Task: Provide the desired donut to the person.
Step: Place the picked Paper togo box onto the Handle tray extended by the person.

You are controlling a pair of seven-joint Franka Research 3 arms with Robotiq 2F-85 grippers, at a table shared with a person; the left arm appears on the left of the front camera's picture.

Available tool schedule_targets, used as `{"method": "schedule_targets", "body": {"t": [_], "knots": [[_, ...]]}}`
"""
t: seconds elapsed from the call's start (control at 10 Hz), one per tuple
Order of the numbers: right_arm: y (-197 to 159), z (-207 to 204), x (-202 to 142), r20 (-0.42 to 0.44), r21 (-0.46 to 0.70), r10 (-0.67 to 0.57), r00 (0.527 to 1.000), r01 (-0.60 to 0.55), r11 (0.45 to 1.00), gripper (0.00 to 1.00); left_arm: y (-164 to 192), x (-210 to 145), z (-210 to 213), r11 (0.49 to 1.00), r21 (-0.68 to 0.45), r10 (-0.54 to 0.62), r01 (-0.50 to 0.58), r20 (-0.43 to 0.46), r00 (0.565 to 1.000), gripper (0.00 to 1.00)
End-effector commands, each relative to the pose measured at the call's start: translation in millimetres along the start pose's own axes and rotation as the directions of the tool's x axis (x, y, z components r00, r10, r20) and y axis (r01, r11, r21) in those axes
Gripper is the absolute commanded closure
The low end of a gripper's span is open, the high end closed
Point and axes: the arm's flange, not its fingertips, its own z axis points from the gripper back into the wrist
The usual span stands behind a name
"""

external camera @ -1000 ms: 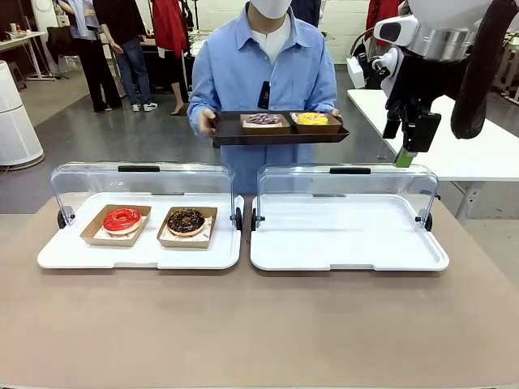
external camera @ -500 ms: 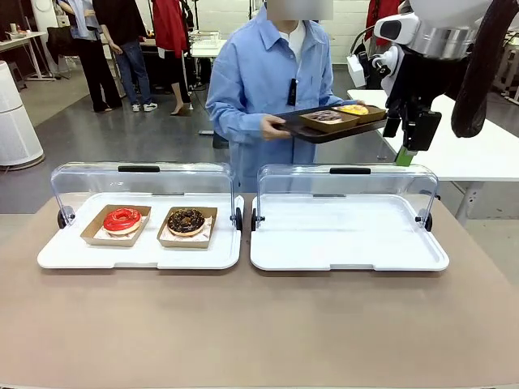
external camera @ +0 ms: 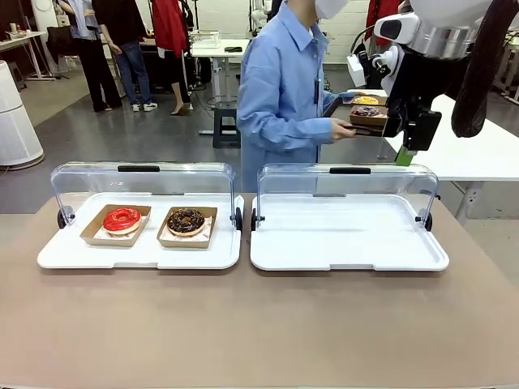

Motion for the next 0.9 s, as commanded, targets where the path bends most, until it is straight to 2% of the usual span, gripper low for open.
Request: {"method": "schedule_targets", "body": {"t": [0.0, 0.6, 0.7, 0.8], "knots": [[1.4, 0.3, 0.5, 0.0, -0.001, 0.001, 1.0, -0.001, 1.0, 0.0, -0.1, 1.2, 0.6, 1.0, -0.003, -0.01, 0.01, 0.021, 1.0, 0.0], [0.0, 0.0, 0.0, 0.0, 0.0, 0.0, 1.0, 0.0, 1.0, 0.0, -0.1, 1.2, 0.6, 1.0, -0.003, -0.01, 0.01, 0.021, 1.0, 0.0], [-4.9, -3.7, -32.8, 0.174, 0.097, -0.025, 0.984, 0.008, 0.995, 0.0, -0.1, 1.2, 0.6, 1.0, -0.003, -0.01, 0.01, 0.021, 1.0, 0.0], [-5.6, -10.8, -62.6, 0.359, 0.157, -0.018, 0.933, -0.041, 0.987, 0.0, -0.1, 1.2, 0.6, 1.0, -0.003, -0.01, 0.01, 0.021, 1.0, 0.0]]}}
